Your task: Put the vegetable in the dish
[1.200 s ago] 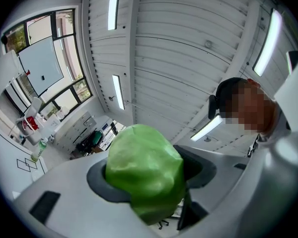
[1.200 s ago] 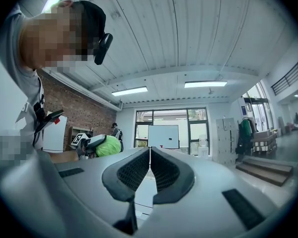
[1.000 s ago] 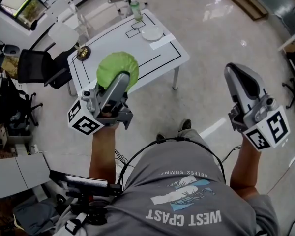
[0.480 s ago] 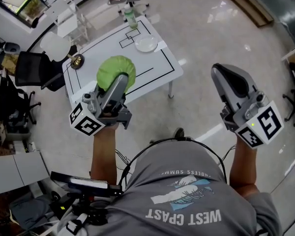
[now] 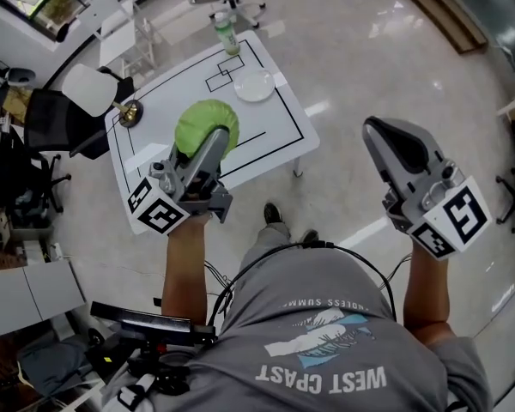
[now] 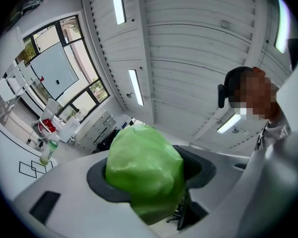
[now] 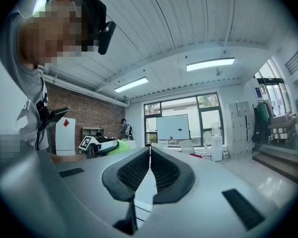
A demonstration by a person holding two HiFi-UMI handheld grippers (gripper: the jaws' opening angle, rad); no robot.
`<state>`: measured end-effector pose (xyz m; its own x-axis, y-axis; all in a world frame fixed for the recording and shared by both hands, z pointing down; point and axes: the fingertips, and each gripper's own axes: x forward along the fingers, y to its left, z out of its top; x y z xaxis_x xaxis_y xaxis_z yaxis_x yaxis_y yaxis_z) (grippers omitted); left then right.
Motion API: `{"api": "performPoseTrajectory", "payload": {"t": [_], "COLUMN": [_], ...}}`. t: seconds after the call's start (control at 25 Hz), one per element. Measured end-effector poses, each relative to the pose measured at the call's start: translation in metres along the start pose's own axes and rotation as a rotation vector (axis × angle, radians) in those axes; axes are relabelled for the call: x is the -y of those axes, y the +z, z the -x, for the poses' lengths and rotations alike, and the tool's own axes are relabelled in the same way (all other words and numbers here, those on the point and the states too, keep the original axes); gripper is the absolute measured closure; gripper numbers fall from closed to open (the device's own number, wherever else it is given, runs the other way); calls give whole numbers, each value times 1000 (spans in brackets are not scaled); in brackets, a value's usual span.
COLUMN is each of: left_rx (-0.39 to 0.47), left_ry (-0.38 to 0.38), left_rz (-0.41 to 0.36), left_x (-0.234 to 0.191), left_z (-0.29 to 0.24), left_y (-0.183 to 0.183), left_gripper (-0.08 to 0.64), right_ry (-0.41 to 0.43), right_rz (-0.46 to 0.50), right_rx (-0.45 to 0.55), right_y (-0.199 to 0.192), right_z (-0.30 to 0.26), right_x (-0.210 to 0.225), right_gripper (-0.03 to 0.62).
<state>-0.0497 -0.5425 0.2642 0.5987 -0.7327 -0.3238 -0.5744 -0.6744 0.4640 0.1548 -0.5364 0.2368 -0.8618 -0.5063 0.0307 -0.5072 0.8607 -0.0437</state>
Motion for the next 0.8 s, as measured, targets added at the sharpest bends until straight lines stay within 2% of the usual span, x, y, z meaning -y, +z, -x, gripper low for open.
{"api": "performPoseTrajectory", "payload": {"t": [0.32,0.6,0.8], "left_rx": [-83,-202,-270], "left_ry": [-17,-34,-42], "left_rz": [40,58,89], "left_x": [-83,-161,-187], "left_z": [-29,-45,-57], "left_y": [-4,-8,-27], "left_gripper": [290,290,290], "right_ry": [-47,-107,-137], "right_rz": [-4,2,-17], "right_rx": [-25,-32,-60], "right_y": [-7,-13,-23], "right_z": [-62,-114,-122], "right_x": [25,41,51], "right_gripper": [584,584,584]}}
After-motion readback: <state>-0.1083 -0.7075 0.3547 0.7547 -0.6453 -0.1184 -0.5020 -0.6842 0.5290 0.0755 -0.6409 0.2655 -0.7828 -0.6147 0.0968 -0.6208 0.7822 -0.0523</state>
